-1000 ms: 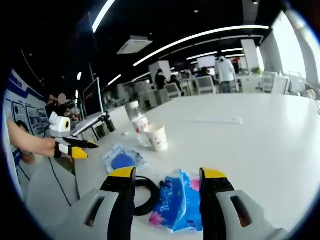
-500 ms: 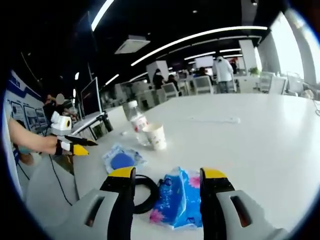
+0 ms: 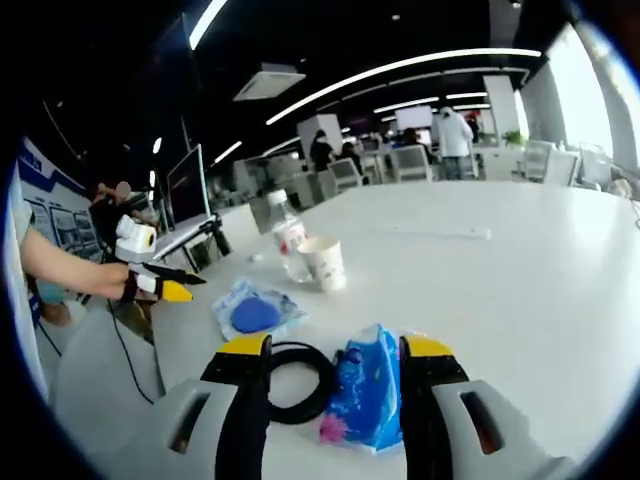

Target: Arrange the tabletop items into an orderly group along one side of the table until the central work area is clear of visible clutter.

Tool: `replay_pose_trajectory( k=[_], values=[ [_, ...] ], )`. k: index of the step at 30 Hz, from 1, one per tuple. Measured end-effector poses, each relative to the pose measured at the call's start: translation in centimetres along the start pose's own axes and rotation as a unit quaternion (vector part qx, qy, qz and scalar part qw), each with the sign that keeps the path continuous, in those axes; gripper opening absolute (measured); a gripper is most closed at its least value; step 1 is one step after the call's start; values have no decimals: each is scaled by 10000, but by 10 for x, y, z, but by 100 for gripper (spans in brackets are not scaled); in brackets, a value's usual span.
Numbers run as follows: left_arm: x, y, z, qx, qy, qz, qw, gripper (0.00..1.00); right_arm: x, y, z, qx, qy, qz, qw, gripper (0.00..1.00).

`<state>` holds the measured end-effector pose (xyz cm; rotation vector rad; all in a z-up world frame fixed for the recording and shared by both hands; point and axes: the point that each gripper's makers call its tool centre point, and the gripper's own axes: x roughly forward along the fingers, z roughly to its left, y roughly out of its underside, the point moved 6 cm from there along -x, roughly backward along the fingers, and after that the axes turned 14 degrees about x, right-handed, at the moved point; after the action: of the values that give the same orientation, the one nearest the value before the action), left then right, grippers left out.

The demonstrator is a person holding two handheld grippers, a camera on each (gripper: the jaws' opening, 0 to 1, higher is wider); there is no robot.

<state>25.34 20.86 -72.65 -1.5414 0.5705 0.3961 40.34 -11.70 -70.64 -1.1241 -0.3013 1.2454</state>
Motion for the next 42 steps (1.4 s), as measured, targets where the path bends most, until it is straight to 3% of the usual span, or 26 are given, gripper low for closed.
replay_pose_trajectory(
  k=[13, 19, 32, 42],
  values=[
    [9, 15, 14, -315, 17, 181, 9993, 77, 24, 10, 28, -41, -211, 333, 9992, 48],
    [9, 14, 14, -297, 56, 177, 9994, 76, 35, 14, 36, 5, -257, 396, 9989, 47],
    [15, 17, 24, -600, 8, 192, 9980, 71, 73, 29, 60, -52, -478, 968, 9941, 44],
    [22, 25, 28, -801, 44, 269, 9964, 66, 95, 46, 63, 186, -174, 1302, 9912, 42]
  ],
)
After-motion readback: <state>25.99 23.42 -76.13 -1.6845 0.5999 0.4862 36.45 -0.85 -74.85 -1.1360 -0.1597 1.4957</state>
